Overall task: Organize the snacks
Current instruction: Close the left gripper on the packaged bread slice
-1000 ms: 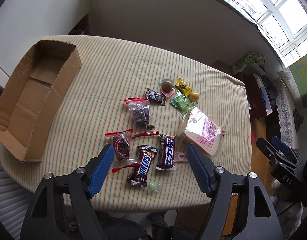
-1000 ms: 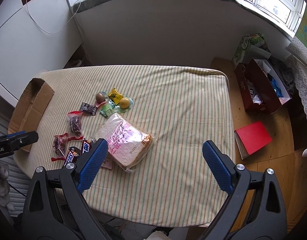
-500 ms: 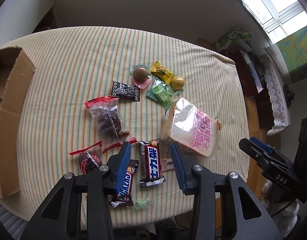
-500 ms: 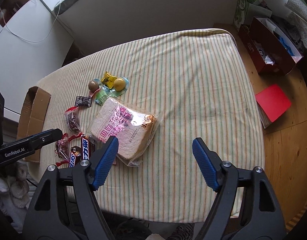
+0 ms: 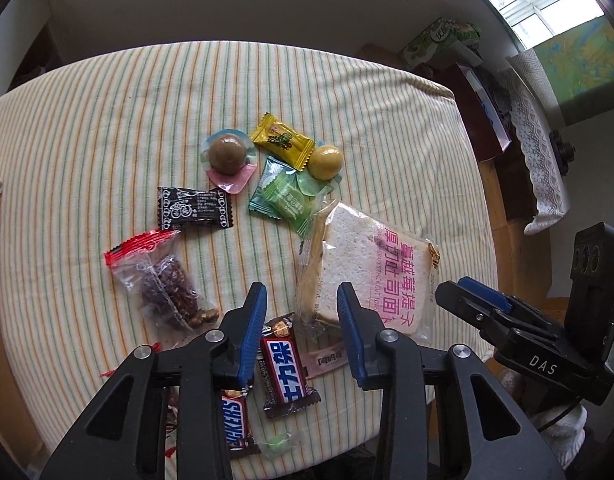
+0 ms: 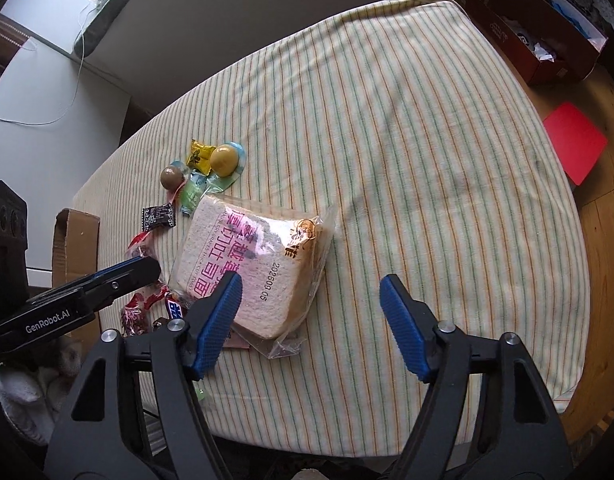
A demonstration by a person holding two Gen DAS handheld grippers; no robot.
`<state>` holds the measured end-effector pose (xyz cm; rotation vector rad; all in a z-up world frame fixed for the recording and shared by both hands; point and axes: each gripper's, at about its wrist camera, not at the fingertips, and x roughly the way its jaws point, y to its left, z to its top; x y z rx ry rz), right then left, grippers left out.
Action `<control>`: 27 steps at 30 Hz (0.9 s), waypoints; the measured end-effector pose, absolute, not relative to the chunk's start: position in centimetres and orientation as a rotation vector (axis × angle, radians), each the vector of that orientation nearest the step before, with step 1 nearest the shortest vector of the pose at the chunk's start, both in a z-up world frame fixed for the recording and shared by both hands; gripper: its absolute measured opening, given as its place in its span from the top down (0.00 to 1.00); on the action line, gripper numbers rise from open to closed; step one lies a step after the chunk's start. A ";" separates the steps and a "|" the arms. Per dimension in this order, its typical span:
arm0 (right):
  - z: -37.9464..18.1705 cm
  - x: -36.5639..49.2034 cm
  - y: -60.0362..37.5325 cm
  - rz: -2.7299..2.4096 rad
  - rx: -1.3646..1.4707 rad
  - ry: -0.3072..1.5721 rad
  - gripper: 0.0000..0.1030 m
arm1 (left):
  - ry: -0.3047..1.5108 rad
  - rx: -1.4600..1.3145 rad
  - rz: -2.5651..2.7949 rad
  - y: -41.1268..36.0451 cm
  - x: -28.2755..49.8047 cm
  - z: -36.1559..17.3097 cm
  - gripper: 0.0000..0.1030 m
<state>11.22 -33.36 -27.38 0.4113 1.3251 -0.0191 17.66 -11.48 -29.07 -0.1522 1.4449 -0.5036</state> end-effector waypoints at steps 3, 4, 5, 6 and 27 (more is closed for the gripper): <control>-27.7 11.4 -33.1 -0.013 0.409 1.332 0.33 | 1.457 -0.140 -0.524 -11.8 17.8 -29.5 0.69; -27.8 11.5 -33.1 -0.011 0.421 1.335 0.33 | 1.464 -0.144 -0.533 -11.9 17.9 -29.6 0.69; -28.0 11.5 -33.2 -0.009 0.436 1.337 0.33 | 1.472 -0.154 -0.542 -11.9 18.0 -29.8 0.70; -28.1 11.5 -33.3 -0.008 0.455 1.340 0.34 | 1.480 -0.164 -0.546 -11.9 18.1 -30.0 0.70; -30.1 13.2 -32.5 0.037 0.544 1.381 0.46 | 1.517 -0.121 -0.627 -13.3 18.5 -31.0 0.70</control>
